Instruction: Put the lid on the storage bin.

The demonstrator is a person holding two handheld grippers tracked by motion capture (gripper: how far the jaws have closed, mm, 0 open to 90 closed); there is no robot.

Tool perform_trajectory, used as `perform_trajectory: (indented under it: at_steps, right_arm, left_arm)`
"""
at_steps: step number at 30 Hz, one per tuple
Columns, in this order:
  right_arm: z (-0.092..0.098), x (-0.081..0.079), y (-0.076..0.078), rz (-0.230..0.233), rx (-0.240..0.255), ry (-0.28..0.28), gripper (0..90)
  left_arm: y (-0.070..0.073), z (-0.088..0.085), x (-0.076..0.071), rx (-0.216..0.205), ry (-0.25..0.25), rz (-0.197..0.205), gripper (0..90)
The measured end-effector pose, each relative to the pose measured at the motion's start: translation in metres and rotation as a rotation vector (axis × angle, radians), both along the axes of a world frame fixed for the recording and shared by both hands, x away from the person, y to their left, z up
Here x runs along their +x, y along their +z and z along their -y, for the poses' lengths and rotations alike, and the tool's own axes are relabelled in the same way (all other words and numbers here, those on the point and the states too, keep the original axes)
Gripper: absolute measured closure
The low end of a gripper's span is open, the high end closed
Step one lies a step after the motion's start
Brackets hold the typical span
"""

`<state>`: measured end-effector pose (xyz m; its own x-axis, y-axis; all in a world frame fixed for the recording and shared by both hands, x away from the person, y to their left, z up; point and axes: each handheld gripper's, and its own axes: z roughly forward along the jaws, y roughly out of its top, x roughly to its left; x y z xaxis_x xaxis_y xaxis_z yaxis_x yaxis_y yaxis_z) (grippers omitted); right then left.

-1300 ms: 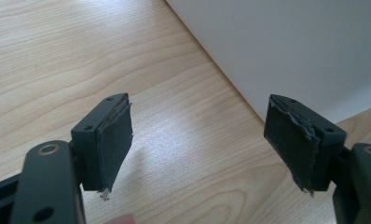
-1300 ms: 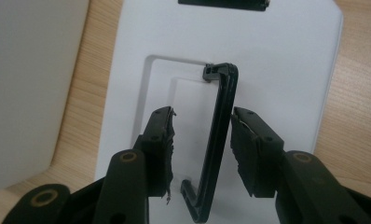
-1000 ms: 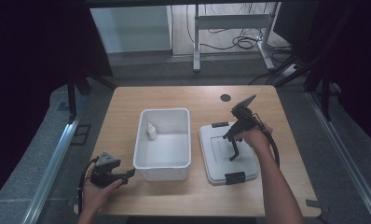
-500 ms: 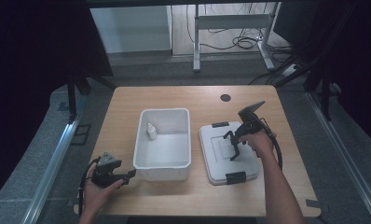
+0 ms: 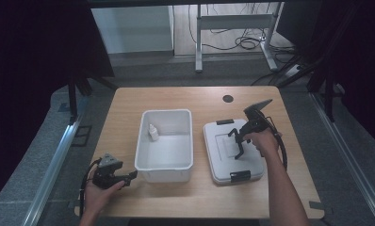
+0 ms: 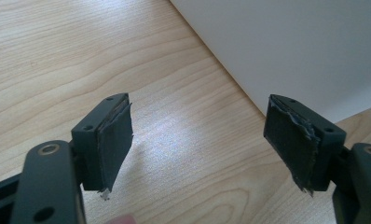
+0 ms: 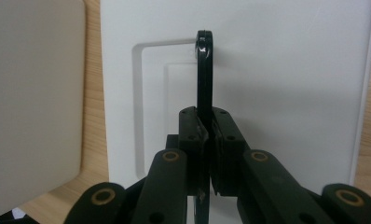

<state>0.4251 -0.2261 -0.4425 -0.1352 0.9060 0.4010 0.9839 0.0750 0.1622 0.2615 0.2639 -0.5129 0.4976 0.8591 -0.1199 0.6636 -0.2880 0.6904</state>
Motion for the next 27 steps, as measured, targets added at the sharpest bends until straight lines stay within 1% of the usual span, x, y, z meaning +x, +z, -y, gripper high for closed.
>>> perform_trajectory:
  at_steps: [2, 6, 10, 14, 16, 20, 22, 27]
  right_arm:
    - [0.001, -0.002, 0.009, 0.017, 0.002, 0.007, 84.9]
    - [0.001, -0.004, 0.023, 0.034, 0.009, 0.008, 84.9]
    - [0.005, -0.006, 0.042, 0.075, 0.008, -0.001, 85.0]
    - [0.009, -0.008, 0.061, 0.092, 0.031, -0.022, 85.0]
    - [0.01, -0.01, 0.068, 0.101, 0.027, -0.02, 85.0]
    - [0.011, -0.012, 0.083, 0.119, 0.039, -0.026, 85.0]
    - [0.01, -0.013, 0.085, 0.124, 0.039, -0.027, 85.0]
    - [0.01, -0.012, 0.092, 0.133, 0.063, -0.037, 85.0]
  left_arm:
    - [0.0, 0.0, 0.0, 0.0, 0.0, -0.001, 23.7]
    - [0.0, 0.001, 0.0, -0.001, -0.003, -0.002, 23.8]
    - [0.0, 0.001, 0.0, 0.0, -0.003, -0.004, 23.8]
    - [-0.001, 0.001, 0.0, 0.005, -0.006, -0.006, 23.8]
    - [-0.001, 0.001, 0.0, 0.004, -0.005, -0.005, 23.8]
    - [-0.001, 0.002, 0.0, 0.0, -0.004, -0.004, 23.8]
    - [-0.001, 0.002, 0.0, 0.002, -0.006, -0.004, 23.8]
    - [-0.002, 0.003, 0.001, 0.004, -0.007, -0.006, 23.8]
